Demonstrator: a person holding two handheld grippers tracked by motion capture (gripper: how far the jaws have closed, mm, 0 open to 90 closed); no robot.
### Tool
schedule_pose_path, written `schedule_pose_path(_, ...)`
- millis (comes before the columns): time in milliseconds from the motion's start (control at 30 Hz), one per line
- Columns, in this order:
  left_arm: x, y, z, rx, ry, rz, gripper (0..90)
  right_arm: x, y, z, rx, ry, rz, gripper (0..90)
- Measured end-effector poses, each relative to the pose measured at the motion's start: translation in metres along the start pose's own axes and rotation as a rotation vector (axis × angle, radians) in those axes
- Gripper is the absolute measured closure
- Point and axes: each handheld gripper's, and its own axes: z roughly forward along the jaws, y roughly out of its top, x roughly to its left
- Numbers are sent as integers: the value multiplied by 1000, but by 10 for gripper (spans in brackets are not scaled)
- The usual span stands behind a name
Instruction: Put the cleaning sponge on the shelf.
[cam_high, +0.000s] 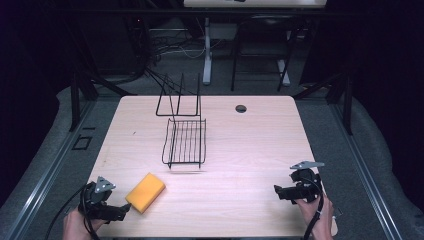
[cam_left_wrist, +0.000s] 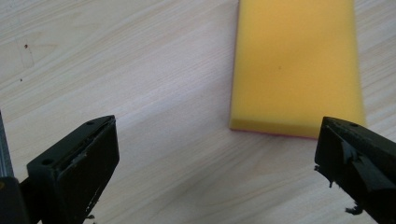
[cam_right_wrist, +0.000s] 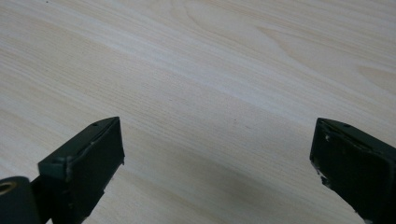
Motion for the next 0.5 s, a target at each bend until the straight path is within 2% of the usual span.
schedule_pose_path(333, -7, 10, -3, 15, -17, 20, 0, 1, -2, 1, 8, 0, -2, 42)
schedule_pose_path(500, -16, 22, 2, 43, -48, 42, 0, 3, -3, 2, 20, 4, -10, 48)
